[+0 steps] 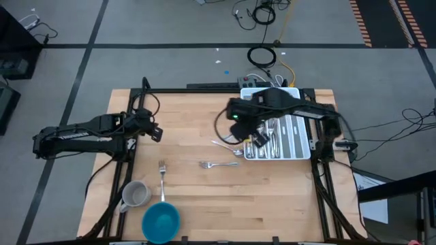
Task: Sort silverware
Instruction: Put the table knife into the silverware tray, then put the spoon into the silverware tray
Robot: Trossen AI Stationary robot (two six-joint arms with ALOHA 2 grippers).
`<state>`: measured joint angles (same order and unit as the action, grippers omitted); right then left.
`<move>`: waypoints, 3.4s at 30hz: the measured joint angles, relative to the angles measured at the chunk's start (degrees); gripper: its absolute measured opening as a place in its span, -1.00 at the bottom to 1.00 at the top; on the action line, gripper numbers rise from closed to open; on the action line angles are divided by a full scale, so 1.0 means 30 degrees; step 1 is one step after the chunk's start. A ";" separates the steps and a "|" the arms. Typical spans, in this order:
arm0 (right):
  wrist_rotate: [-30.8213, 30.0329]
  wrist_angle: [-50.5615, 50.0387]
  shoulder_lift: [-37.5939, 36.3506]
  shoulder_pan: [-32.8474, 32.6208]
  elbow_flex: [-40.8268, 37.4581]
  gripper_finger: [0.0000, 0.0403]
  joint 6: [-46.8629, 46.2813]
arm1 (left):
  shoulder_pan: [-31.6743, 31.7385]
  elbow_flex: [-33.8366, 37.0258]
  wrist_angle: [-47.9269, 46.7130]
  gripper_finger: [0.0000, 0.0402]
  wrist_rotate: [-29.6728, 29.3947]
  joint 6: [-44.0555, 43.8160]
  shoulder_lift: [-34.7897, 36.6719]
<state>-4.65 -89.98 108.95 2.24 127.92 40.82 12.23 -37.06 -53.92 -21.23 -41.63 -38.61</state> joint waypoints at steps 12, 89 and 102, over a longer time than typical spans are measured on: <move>-0.1155 0.0506 -0.7388 0.0383 -1.3233 -1.00 0.2246 | 0.0000 0.0000 0.0317 -1.00 -0.0015 -0.0454 0.0000; -0.3968 1.1344 -0.1260 0.2937 -1.6346 -0.27 0.7604 | 0.0005 -0.0015 0.0295 -0.94 -0.1037 -0.1161 -0.0124; 0.1597 1.4245 -0.1155 0.2589 -1.1743 -0.17 -1.4960 | 0.0002 -0.0015 0.0297 -0.93 -0.1047 -0.0957 -0.0129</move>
<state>0.14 -47.24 105.48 10.01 92.69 -4.06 12.24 -37.10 -53.03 -24.37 -44.50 -39.00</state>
